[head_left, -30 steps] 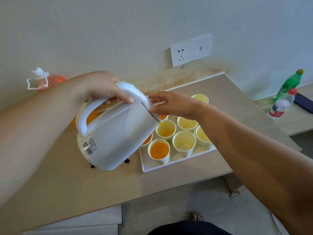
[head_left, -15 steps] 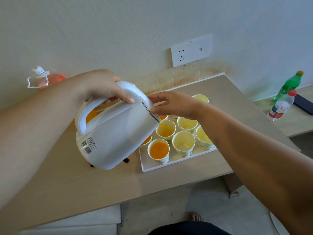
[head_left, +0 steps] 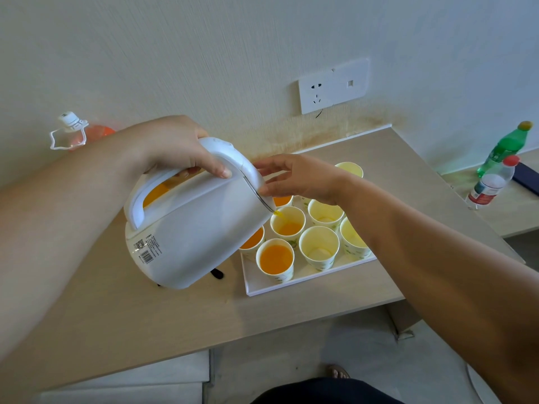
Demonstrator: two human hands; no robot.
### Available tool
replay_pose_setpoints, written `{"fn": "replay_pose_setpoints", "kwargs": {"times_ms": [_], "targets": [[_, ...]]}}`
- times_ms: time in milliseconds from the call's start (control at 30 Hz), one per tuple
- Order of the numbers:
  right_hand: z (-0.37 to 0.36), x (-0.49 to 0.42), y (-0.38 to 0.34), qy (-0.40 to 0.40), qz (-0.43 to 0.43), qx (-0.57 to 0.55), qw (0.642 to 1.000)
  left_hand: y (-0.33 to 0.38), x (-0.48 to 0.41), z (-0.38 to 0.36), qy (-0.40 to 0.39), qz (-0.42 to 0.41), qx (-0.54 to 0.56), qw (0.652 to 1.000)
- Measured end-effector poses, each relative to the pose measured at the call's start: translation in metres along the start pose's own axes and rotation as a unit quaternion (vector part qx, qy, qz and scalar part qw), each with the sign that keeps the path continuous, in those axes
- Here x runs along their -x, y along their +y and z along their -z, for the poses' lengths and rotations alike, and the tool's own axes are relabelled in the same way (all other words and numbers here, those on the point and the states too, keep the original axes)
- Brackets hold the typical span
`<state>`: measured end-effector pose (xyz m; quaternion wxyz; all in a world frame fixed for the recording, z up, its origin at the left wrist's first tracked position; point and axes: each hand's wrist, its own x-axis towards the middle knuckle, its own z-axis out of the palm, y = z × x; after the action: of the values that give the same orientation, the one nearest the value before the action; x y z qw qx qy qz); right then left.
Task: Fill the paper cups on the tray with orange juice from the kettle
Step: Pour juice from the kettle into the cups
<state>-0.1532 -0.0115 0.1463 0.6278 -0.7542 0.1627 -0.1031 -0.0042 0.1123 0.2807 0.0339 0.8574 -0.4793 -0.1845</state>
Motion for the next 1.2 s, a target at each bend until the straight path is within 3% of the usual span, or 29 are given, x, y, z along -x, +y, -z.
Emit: {"fn": "replay_pose_setpoints", "kwargs": {"times_ms": [1200], "targets": [[-0.002, 0.010, -0.018, 0.014, 0.031, 0.004, 0.999, 0.011, 0.020, 0.013, 0.025, 0.004, -0.025, 0.999]]}}
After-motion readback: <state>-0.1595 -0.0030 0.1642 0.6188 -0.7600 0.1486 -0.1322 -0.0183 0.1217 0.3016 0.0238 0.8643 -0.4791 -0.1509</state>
